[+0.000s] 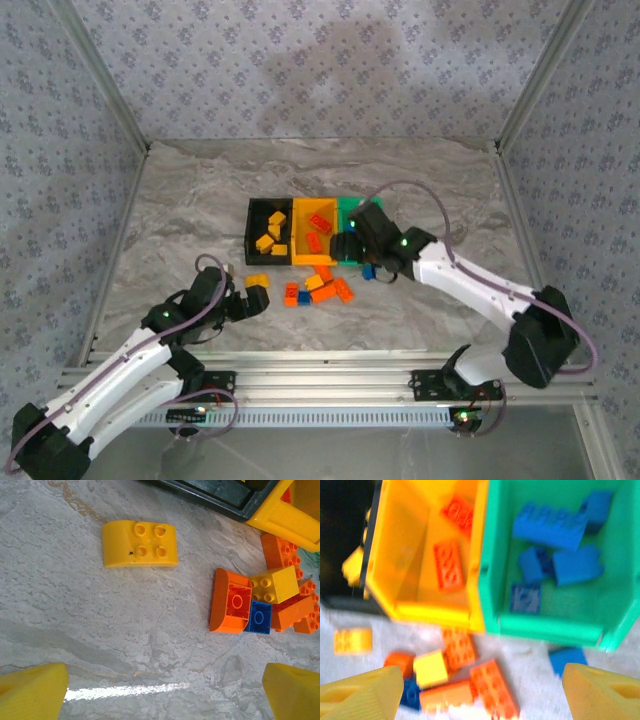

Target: Sort the legos into containers by color

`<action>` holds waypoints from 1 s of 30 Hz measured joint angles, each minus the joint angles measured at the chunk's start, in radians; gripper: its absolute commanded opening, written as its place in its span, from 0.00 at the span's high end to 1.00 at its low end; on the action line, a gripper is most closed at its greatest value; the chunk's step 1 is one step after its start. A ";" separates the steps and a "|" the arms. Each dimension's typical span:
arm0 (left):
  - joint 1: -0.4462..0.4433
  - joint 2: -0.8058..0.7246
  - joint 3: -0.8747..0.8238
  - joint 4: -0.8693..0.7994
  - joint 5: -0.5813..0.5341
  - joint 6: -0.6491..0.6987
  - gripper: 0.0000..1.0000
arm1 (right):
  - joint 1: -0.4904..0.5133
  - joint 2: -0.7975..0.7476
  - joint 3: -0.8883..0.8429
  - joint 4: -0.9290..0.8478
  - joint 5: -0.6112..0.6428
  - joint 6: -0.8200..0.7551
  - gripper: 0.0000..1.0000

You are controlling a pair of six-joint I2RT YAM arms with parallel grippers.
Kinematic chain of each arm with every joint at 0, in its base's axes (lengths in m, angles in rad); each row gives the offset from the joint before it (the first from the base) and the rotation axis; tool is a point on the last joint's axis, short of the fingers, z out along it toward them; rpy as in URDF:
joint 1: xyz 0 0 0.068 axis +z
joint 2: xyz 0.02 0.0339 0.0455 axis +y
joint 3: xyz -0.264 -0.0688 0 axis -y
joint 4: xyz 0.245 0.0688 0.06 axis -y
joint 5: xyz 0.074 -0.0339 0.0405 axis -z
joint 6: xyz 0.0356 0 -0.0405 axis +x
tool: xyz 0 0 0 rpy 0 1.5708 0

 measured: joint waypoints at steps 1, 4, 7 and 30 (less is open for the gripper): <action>0.003 0.005 0.000 0.000 0.000 0.000 0.01 | 0.029 -0.024 -0.038 -0.005 -0.002 -0.002 0.18; 0.008 0.020 0.000 0.003 0.000 0.000 0.00 | 0.085 -0.037 -0.121 -0.020 -0.001 -0.006 0.19; 0.010 0.045 0.000 0.006 0.000 0.000 0.01 | 0.117 -0.003 -0.156 -0.044 0.001 -0.034 0.24; 0.017 0.047 0.000 0.011 0.001 -0.001 0.01 | 0.172 0.344 -0.070 0.000 0.045 -0.170 0.55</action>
